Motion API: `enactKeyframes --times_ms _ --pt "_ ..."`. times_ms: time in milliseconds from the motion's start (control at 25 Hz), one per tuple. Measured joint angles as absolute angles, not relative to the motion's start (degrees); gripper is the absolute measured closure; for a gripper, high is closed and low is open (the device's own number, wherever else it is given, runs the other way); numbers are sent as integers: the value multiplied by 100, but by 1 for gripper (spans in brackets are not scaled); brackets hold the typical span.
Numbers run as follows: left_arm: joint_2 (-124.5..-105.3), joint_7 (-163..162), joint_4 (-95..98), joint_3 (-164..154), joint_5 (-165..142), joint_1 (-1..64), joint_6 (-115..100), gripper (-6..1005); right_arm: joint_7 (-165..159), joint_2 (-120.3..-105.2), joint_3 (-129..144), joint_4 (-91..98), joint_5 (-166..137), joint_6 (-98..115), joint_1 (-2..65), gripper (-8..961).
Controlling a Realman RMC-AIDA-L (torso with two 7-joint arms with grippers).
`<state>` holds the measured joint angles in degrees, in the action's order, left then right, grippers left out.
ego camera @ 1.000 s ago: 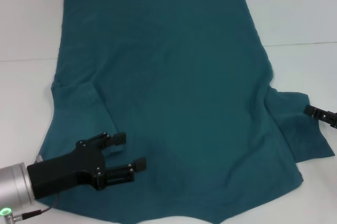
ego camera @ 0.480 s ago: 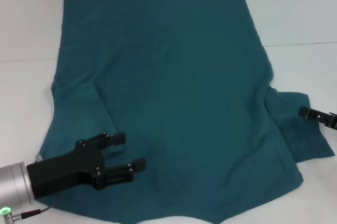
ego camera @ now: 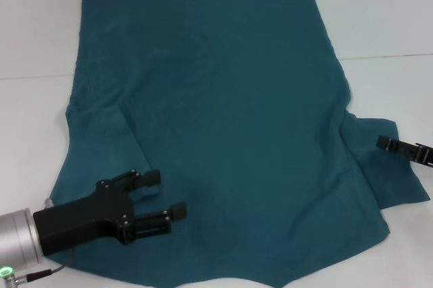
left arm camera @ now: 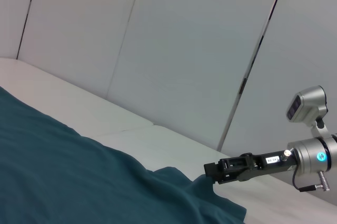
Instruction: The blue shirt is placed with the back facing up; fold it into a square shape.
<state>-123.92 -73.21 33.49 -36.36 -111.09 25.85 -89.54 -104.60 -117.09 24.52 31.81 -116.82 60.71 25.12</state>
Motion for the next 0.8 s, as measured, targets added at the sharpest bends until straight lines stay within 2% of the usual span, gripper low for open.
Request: enactKeyframes --times_ms 520,720,800 --pt "-12384 -7321 3355 -3631 -11109 2591 -8942 68 -10509 -11723 2524 3172 -11689 6058 2531 38" --pt "-12384 -7321 3366 -3629 -11109 2592 -8940 68 -10513 -11722 2524 3171 -11689 6081 2517 141" --pt "-12384 -7321 3366 -3629 -11107 2590 -8931 68 -10513 -11718 2524 3172 -11689 6089 2508 300"
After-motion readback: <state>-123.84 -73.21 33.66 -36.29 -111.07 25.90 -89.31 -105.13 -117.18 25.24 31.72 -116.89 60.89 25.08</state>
